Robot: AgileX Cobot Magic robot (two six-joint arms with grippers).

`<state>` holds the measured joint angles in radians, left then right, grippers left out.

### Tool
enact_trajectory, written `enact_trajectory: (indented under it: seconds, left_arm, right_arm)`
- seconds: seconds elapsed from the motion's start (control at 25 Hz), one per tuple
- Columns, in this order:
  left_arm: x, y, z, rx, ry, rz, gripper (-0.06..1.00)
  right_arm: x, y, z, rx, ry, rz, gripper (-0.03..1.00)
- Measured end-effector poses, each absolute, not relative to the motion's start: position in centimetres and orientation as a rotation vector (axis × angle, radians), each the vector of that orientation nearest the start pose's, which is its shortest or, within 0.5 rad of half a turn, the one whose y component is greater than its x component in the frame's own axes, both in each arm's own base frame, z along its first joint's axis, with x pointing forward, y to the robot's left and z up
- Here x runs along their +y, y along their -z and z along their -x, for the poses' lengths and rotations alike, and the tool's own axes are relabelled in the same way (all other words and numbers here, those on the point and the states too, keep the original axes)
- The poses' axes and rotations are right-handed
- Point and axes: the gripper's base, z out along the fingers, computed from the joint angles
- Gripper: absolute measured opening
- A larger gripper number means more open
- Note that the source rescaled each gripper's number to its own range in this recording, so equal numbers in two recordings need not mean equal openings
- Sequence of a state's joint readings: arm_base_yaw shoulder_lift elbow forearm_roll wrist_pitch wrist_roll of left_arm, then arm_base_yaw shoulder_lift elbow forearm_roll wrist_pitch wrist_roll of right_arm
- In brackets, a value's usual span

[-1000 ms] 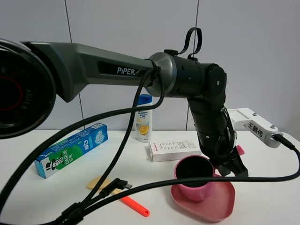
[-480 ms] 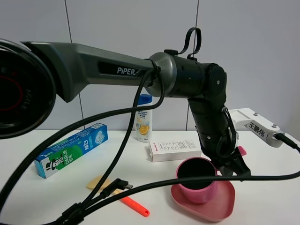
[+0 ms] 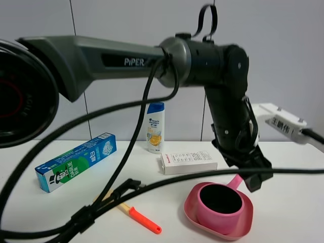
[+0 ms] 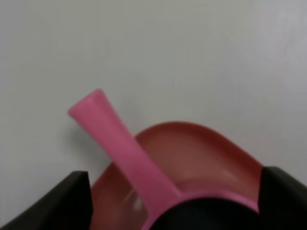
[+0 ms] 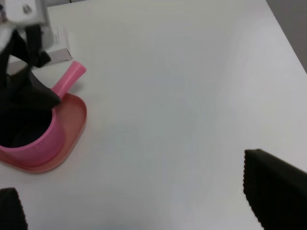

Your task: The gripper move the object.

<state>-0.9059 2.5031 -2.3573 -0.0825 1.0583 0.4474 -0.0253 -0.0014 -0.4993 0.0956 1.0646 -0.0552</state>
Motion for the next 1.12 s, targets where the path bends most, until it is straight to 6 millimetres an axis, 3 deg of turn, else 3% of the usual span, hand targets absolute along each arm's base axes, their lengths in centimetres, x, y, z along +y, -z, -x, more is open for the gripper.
enact_trajectory:
  seconds: [0.12,0.24,0.4,0.52,0.68,0.88,1.12]
  left_arm:
    - [-41.8,-25.0,-33.1,2.115,0.23,-1.563,0.77]
    - [-39.3,-30.9,-33.3,2.09,0.233,-1.426,0.77]
    - [-34.3,-37.1,-33.8,2.053,0.153,-1.291,0.77]
    - [-29.7,-40.5,-33.4,2.078,0.097,-1.19,0.77]
    - [-23.6,-42.8,-32.0,2.165,0.035,-1.044,0.77]
    - [-17.2,-42.5,-29.6,2.317,-0.02,-0.874,0.77]
    - [-10.7,-41.9,-24.2,2.44,-0.008,-0.589,0.77]
  right_arm:
    - [0.8,-27.7,0.5,2.044,-0.064,0.035,1.0]
    - [0.8,-27.7,0.5,2.044,-0.064,0.035,1.0]
    - [0.8,-27.7,0.5,2.044,-0.064,0.035,1.0]
    - [0.8,-27.7,0.5,2.044,-0.064,0.035,1.0]
    - [0.8,-27.7,0.5,2.044,-0.064,0.035,1.0]
    - [0.8,-27.7,0.5,2.044,-0.064,0.035,1.0]
    - [0.8,-27.7,0.5,2.044,-0.064,0.035,1.0]
